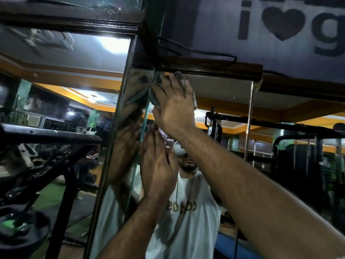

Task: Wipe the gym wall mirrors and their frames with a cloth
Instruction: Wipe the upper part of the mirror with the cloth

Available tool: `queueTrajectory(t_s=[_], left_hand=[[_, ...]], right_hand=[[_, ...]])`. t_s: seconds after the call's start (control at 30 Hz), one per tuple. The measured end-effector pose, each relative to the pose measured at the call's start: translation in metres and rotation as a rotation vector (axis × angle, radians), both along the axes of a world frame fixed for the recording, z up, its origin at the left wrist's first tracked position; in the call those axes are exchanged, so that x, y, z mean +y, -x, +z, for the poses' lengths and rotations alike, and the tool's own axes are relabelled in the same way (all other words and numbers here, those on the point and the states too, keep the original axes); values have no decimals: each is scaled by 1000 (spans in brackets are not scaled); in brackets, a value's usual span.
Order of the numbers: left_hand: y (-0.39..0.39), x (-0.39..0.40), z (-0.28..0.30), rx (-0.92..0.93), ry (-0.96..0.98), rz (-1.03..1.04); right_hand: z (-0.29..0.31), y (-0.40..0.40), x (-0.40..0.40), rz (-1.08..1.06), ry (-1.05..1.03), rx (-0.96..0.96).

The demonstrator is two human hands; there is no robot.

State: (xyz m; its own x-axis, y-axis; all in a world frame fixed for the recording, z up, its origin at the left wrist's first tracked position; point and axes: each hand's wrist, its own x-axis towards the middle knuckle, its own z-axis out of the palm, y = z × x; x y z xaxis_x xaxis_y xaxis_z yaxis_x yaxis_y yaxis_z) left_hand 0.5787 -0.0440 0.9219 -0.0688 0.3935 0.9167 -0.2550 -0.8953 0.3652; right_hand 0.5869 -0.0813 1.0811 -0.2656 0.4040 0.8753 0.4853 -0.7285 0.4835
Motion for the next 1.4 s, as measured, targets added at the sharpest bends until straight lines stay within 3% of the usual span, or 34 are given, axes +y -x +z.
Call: queueTrajectory(t_s=[0.17, 0.33, 0.53, 0.73, 0.9, 1.1, 1.23, 1.3, 1.4], left_hand=[[3, -2, -5, 31, -3, 18], [5, -1, -14, 88, 0, 10], [4, -5, -22, 22, 5, 82], [6, -4, -19, 45, -47, 170], [3, -1, -26, 42, -79, 108], [14, -7, -9, 67, -128, 73], [13, -7, -5, 54, -145, 3], [14, -11, -8, 52, -200, -29], [15, -19, -1, 83, -285, -31]], right_hand=[[-20, -7, -35, -150, 262, -71], [-11, 3, -18, -190, 2, 74], [-46, -7, -43, -68, 331, -43], [-39, -1, -44, -181, 47, 66], [-63, -11, -70, -112, 366, 2], [-39, -7, -76, -140, 33, 89], [-85, -14, -106, -162, 278, 24], [-83, -18, -129, -221, 287, 4], [-59, -21, -137, -240, -20, 99]])
